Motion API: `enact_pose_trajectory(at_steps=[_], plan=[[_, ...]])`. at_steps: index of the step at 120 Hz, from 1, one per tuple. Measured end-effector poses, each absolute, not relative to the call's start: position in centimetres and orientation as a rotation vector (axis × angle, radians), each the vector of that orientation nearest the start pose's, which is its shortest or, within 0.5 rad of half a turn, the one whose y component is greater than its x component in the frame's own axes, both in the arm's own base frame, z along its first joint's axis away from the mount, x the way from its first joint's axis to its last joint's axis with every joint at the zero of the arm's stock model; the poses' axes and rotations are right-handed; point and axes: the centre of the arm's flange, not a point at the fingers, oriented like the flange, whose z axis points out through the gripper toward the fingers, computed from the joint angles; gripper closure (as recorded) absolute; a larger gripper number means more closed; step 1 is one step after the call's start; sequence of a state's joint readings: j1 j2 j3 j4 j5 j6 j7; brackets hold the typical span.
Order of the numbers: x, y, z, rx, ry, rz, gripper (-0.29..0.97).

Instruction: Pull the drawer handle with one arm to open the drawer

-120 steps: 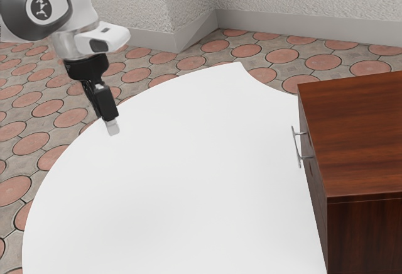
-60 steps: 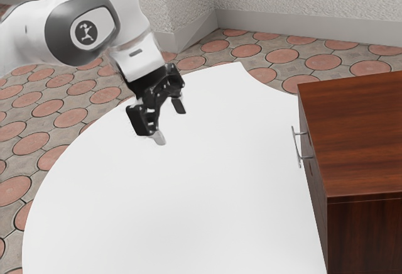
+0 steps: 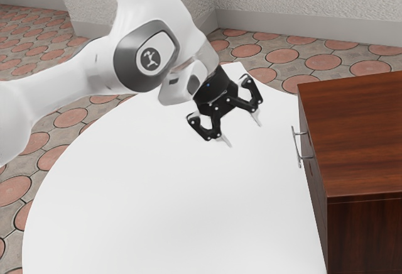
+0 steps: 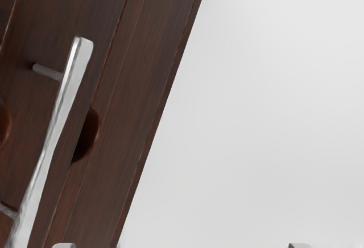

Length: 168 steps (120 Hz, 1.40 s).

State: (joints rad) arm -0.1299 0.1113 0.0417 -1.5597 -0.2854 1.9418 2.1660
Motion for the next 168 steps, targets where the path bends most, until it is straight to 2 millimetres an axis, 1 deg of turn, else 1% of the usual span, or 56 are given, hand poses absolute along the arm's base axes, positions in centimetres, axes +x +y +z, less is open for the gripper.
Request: enact_pose_trajectory(at_steps=[5,14,25,40,61,69,83,102,121,141,152,168], plan=[[62.0,-7.4,60.2,-1.323,2.674,-0.574,0.23],[63.2,-6.9,60.3,-1.236,2.677,-0.589,0.25],[64.2,-7.2,60.1,-1.133,2.694,-0.609,0.26],[64.8,-7.6,59.4,-1.026,2.723,-0.639,0.29],[65.3,-8.9,58.4,-0.903,2.765,-0.689,0.35],[65.5,-9.1,57.9,-0.872,2.778,-0.707,0.37],[65.6,-10.3,57.4,-0.807,2.797,-0.741,0.39],[66.0,-10.8,56.5,-0.757,2.808,-0.803,0.43],[66.3,-11.6,55.5,-0.7,2.821,-0.823,0.46],[66.7,-11.7,54.9,-0.658,2.821,-0.823,0.5],[66.9,-11.4,54.5,-0.648,2.82,-0.819,0.55],[67.0,-11.5,54.3,-0.624,2.821,-0.815,0.64]])
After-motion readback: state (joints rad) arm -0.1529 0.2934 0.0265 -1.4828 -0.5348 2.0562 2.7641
